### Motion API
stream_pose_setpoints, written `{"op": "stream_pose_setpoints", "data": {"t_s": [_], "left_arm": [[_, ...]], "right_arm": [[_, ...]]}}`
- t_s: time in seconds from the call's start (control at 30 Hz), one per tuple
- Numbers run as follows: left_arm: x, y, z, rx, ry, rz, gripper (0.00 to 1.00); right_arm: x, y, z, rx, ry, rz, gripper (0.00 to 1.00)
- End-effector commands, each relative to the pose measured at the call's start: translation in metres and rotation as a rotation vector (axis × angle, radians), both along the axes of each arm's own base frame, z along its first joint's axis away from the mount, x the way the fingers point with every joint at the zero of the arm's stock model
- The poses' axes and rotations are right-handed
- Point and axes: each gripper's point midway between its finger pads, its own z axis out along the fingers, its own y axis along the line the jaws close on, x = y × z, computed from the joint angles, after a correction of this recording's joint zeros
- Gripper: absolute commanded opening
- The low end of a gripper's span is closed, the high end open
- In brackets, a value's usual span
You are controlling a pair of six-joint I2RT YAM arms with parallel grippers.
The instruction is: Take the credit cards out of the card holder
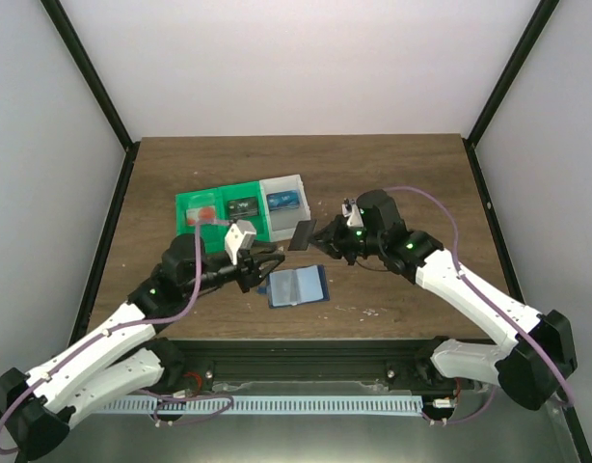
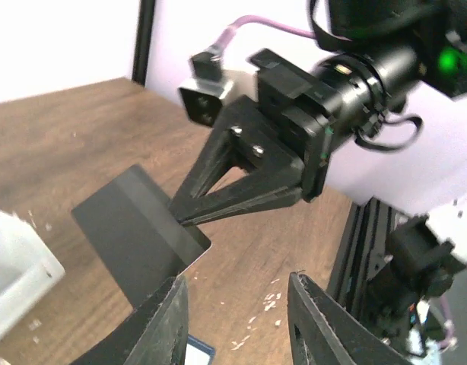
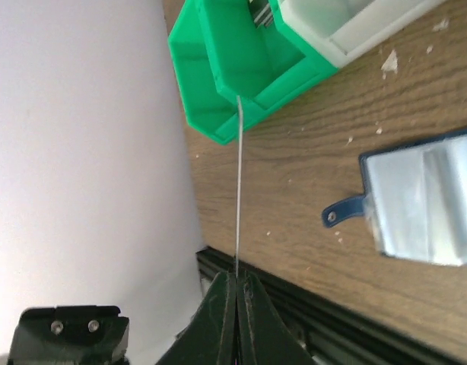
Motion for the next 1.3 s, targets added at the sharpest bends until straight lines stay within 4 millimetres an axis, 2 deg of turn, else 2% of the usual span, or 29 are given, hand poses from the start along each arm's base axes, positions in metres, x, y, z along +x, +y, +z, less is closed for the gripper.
{"op": "stream_pose_setpoints", "data": {"t_s": [0.0,0.17,0.53,0.7,0.93,1.13,1.27], "left_arm": [[-0.008,-0.002,0.010,0.123,-0.278,-0.063,0.38],[-0.005,0.000,0.002,0.220,-0.364,-0.071,0.40],[0.009,0.001,-0.014,0.360,-0.505,-0.074,0.41],[0.007,0.005,-0.012,0.377,-0.583,-0.068,0.41],[-0.008,0.002,-0.015,0.385,-0.674,-0.156,0.43],[-0.001,0.002,-0.025,0.431,-0.687,-0.149,0.43],[0.006,0.002,-0.024,0.449,-0.694,-0.122,0.38]], "right_arm": [[-0.007,0.010,0.028,0.178,0.151,-0.019,0.00],[-0.015,0.016,0.040,0.276,0.218,0.011,0.00],[-0.026,0.021,0.038,0.313,0.248,0.084,0.00],[-0.029,0.022,0.037,0.317,0.257,0.109,0.00],[-0.030,0.025,0.038,0.329,0.269,0.126,0.00],[-0.031,0.028,0.043,0.345,0.267,0.144,0.00],[-0.031,0.029,0.043,0.353,0.270,0.154,0.00]]}}
